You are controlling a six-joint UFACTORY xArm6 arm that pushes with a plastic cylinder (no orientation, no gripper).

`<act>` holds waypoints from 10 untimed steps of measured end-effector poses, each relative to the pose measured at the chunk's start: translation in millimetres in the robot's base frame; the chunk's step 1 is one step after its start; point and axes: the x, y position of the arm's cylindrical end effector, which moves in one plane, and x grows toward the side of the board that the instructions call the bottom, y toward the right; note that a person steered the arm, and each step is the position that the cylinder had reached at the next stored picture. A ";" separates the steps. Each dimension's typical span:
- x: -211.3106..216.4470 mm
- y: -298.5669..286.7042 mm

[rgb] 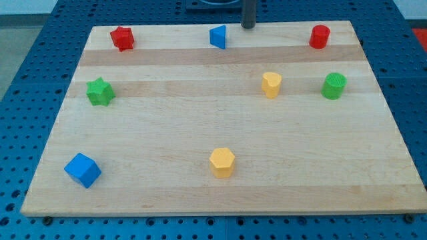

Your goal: Push the blue triangle down and left

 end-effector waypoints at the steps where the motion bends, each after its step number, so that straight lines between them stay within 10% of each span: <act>1: 27.9 -0.1; 10: 19.6 -90.1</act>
